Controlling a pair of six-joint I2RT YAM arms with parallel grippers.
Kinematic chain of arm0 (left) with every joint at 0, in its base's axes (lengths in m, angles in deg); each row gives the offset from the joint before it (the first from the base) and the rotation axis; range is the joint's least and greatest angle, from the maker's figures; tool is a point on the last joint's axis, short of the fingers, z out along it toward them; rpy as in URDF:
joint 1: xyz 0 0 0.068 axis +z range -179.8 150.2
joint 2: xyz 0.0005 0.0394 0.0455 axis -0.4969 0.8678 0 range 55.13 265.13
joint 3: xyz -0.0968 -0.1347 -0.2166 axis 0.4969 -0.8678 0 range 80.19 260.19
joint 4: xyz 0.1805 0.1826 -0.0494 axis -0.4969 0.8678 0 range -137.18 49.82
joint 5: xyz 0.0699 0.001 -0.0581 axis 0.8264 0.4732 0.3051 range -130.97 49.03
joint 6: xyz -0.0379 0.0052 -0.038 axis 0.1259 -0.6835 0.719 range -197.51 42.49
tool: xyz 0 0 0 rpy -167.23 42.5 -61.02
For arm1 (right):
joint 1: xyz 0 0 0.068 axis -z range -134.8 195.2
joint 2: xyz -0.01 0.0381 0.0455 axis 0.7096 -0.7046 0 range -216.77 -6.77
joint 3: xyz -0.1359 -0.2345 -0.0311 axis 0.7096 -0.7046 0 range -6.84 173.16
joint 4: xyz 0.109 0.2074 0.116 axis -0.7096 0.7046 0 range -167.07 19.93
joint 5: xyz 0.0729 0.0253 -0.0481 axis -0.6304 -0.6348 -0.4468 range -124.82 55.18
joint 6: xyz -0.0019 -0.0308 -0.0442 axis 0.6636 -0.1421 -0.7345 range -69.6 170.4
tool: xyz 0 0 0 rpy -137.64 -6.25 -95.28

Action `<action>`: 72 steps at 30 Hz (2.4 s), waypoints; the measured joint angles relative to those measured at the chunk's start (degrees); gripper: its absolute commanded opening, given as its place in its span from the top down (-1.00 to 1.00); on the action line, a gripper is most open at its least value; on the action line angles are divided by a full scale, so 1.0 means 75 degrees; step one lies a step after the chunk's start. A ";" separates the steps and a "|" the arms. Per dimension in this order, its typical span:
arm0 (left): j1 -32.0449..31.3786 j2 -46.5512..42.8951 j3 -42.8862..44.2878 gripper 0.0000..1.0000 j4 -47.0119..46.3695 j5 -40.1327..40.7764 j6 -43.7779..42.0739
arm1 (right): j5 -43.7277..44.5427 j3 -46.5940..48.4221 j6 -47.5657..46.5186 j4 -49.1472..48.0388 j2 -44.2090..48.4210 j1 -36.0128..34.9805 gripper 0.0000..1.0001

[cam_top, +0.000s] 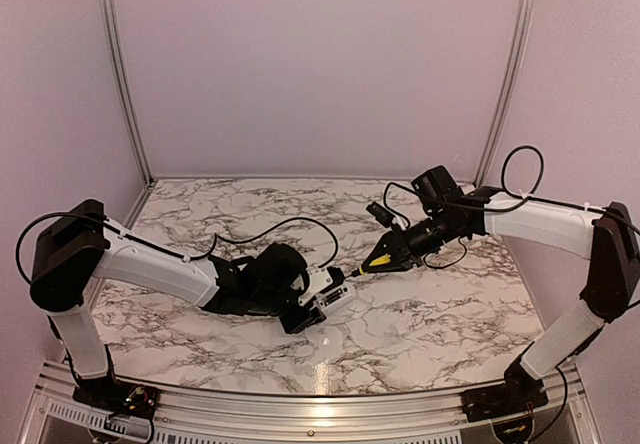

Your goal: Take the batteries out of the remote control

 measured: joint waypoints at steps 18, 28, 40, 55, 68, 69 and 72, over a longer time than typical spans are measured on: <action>-0.0032 0.0766 0.0836 1.00 0.1285 0.0373 0.0163 | 0.2136 0.1087 0.0070 0.1172 -0.0726 -0.0571 1.00; -0.0052 0.1017 0.1174 1.00 0.1649 0.0498 0.0312 | 0.2430 0.1107 0.0055 0.1352 -0.1131 -0.0816 1.00; -0.0055 0.1046 0.1215 1.00 0.1696 0.0516 0.0364 | 0.2687 0.1107 0.0082 0.1408 -0.1230 -0.0866 1.00; -0.0055 0.1052 0.1215 1.00 0.1702 0.0513 0.0364 | 0.2734 0.1122 0.0085 0.1163 -0.1463 -0.0866 1.00; -0.0055 0.1061 0.1236 1.00 0.1722 0.0513 0.0367 | 0.2940 0.1192 0.0076 0.1148 -0.1480 -0.0866 1.00; -0.0055 0.1067 0.1253 1.00 0.1737 0.0510 0.0367 | 0.2955 0.1192 0.0073 0.1148 -0.1480 -0.0866 1.00; -0.0055 0.1075 0.1271 1.00 0.1766 0.0510 0.0370 | 0.2958 0.1192 0.0064 0.1148 -0.1480 -0.0866 1.00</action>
